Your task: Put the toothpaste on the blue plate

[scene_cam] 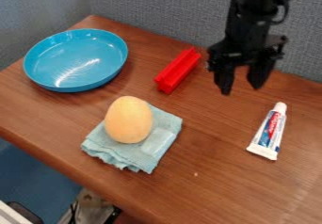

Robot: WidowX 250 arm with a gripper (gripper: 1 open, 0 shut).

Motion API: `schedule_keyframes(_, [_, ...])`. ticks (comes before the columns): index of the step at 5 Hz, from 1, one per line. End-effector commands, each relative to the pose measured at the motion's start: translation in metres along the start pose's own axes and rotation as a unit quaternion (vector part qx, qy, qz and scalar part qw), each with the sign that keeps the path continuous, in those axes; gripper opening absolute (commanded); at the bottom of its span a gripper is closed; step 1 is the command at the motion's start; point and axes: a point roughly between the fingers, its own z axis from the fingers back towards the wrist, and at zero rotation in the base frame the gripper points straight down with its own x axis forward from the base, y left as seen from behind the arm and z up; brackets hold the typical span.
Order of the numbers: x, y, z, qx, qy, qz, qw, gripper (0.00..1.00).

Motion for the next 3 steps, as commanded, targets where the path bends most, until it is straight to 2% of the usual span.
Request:
schedule_keyframes(1, [-0.015, -0.01, 0.009, -0.017, -0.013, -0.061, 0.9979, 1.0])
schedule_keyframes(2, [-0.027, -0.021, 0.0, -0.012, -0.013, -0.113, 0.9934, 1.0])
schedule_keyframes(3, [-0.036, -0.027, -0.013, -0.007, -0.011, -0.135, 0.9908, 1.0])
